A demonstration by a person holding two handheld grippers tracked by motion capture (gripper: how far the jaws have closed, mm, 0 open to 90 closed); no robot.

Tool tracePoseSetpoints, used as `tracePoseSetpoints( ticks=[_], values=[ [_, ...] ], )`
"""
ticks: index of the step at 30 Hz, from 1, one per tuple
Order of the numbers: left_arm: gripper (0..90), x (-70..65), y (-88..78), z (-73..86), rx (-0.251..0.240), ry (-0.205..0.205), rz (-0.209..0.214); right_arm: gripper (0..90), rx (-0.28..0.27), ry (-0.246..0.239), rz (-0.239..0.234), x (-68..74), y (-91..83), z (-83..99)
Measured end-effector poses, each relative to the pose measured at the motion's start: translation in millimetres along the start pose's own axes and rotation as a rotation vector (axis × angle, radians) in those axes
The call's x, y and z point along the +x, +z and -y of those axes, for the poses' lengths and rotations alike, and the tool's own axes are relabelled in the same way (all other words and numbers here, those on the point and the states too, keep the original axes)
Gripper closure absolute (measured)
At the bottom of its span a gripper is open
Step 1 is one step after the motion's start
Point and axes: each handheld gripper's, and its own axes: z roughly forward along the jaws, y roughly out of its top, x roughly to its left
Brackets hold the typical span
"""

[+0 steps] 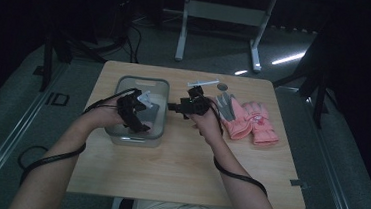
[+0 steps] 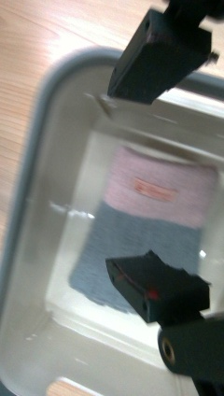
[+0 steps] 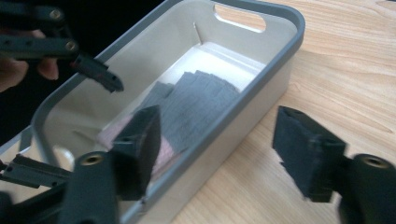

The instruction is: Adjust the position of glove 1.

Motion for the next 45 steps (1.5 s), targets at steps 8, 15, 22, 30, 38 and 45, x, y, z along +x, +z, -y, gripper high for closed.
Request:
tracePoseSetpoints(
  ticks=[8, 15, 22, 30, 38, 45],
  values=[
    [1.6, -16.6, 5.0, -29.5, -0.091, -0.066, -0.047, 14.3, -0.060, -0.010, -0.010, -15.2, -21.8, 20.1],
    [1.2, -35.6, 13.6, -52.8, -0.118, -0.052, -0.077, 14.8, -0.090, -0.010, -0.001, -29.3, -41.4, 30.8],
    [1.2, -63.3, 27.8, -75.1, -0.131, -0.082, -0.071, 15.0, -0.074, -0.100, 0.092, -43.5, -68.2, 45.1],
    [1.3, -96.0, 43.5, -81.5, -0.174, -0.141, -0.071, 12.2, -0.087, -0.033, 0.042, -61.9, -91.5, 59.1],
    [1.3, -123.3, 65.9, -74.1, -0.164, -0.212, -0.070, 11.2, -0.128, -0.045, 0.079, -74.0, -110.6, 70.3],
    [1.2, -136.2, 75.8, -61.2, -0.204, -0.252, -0.091, 22.5, -0.124, -0.053, 0.159, -84.3, -119.9, 77.0]
  ],
)
